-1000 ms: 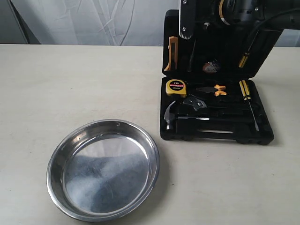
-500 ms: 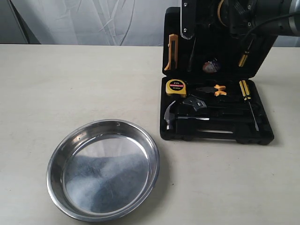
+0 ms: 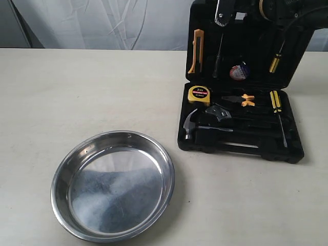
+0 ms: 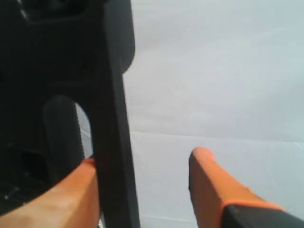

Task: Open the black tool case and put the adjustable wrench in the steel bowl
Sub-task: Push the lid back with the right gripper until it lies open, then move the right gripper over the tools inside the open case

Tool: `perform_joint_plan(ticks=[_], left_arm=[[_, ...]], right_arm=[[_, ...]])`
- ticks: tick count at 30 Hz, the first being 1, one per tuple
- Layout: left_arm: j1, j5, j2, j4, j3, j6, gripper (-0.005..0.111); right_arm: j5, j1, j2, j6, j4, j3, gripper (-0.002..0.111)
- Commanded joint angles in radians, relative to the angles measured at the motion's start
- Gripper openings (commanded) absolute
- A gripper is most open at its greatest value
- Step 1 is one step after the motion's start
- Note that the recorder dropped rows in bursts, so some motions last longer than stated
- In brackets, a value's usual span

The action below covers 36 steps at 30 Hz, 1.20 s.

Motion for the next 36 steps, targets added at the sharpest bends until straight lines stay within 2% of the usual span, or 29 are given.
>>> perform_joint_plan(ticks=[1,6,18,36], left_arm=[[-0.007,-0.005,-0.004,0.000,0.005,0.000,0.000],[-0.007,-0.005,-0.004,0.000,0.005,0.000,0.000],[-0.007,-0.005,-0.004,0.000,0.005,0.000,0.000],[-0.007,-0.005,-0.004,0.000,0.005,0.000,0.000]], right_arm=[[-0.011,-0.012,-0.021,0.013,0.002,-0.023,0.050],[-0.090,-0.012,-0.019,0.013,0.036,-0.023,0.050],[-0.204,-0.012,0.000,0.013,0.328,-0.023,0.050],[-0.157,-0.036,0.000,0.013,0.388,-0.072,0.050]])
